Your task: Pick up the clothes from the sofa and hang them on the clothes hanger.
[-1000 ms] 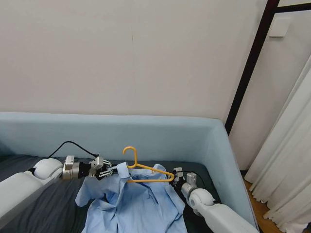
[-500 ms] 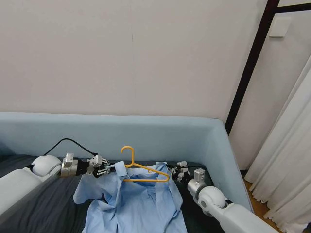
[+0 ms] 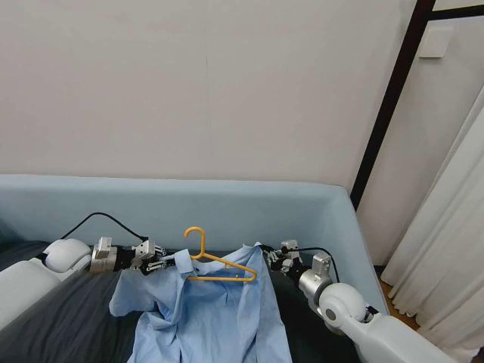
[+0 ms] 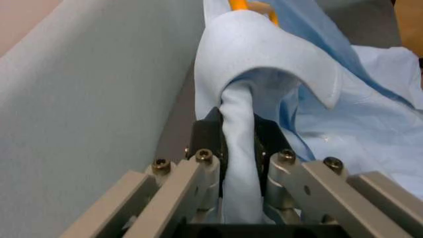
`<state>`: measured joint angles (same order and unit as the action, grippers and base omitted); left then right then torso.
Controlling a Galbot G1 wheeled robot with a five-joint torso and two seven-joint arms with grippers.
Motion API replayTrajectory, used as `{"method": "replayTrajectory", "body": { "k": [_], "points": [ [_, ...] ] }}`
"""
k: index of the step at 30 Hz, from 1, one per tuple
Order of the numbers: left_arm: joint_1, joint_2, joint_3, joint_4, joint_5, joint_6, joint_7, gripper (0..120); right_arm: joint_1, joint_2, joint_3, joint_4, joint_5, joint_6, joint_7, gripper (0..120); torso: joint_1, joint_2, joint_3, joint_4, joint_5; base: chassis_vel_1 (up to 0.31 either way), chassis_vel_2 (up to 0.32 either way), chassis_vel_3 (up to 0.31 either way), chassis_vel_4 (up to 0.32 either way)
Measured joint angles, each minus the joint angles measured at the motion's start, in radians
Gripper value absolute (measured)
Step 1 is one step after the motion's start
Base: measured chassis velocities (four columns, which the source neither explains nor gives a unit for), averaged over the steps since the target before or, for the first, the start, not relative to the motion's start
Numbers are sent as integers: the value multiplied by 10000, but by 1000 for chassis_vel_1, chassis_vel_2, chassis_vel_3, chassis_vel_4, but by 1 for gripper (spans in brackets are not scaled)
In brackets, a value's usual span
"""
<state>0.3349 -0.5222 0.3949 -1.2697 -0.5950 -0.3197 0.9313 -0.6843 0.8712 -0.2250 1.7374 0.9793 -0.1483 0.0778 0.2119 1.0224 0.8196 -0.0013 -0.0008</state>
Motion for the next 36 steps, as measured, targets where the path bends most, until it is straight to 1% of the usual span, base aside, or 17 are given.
{"method": "replayTrajectory", "body": {
  "k": [2,5,11,14,17,20,22,24,26,27,30,31,34,36],
  "points": [
    [3,3,-32,-9,54,28,-9,7,-4,-69,14,67,-10,-2,0,0,1,0,0,0,-1,0,0,0,0],
    [15,38,-181,-106,475,176,-121,7,-42,-236,82,225,-78,-5,-10,0,0,0,0,-1,-1,0,0,0,0],
    [28,123,-325,-173,838,339,-255,7,-82,-262,227,324,-142,-8,-23,0,0,0,0,0,0,0,0,0,0],
    [-54,273,-372,-192,926,339,-303,7,-93,-296,301,337,-290,-4,-69,0,1,0,0,0,-2,0,0,0,0],
    [-180,423,-458,-228,1021,337,-324,7,-97,-385,272,245,-1250,327,-343,0,0,0,-1,0,0,0,0,0,0],
    [-189,472,-490,-275,1072,337,-379,7,-97,-403,166,226,-1676,497,-434,0,1,0,0,0,2,0,0,0,0],
    [-152,484,-499,-319,1073,337,-416,7,-101,-398,141,290,-1677,500,-426,0,1,0,0,-2,1,0,0,0,0],
    [76,489,-500,-473,1072,377,-521,7,-116,-345,123,642,-1386,393,-285,0,1,-1,0,-2,1,0,0,0,0],
    [306,441,-500,-627,1067,468,-697,7,-116,-343,122,1107,-997,198,-116,0,0,-1,0,4,-2,0,0,0,0],
    [306,441,-500,-627,1067,468,-697,7,-116,-343,122,1107,-997,198,-116,0,0,-1,0,4,-2,0,0,0,0],
    [458,209,-426,-707,1032,608,-1051,7,-84,-516,122,1937,-374,-145,232,0,0,0,0,2,-2,0,0,0,0],
    [458,209,-426,-707,1032,608,-1051,7,-84,-516,122,1937,-374,-145,232,0,0,0,0,2,-2,0,0,0,0],
    [407,-74,-270,-731,965,728,-1515,7,26,-702,185,2558,85,-524,663,0,0,0,0,-2,-1,0,0,0,0],
    [299,-289,-124,-780,835,829,-2003,7,91,-856,353,3060,495,-813,996,0,0,0,0,-2,1,0,0,0,0]
  ]
}}
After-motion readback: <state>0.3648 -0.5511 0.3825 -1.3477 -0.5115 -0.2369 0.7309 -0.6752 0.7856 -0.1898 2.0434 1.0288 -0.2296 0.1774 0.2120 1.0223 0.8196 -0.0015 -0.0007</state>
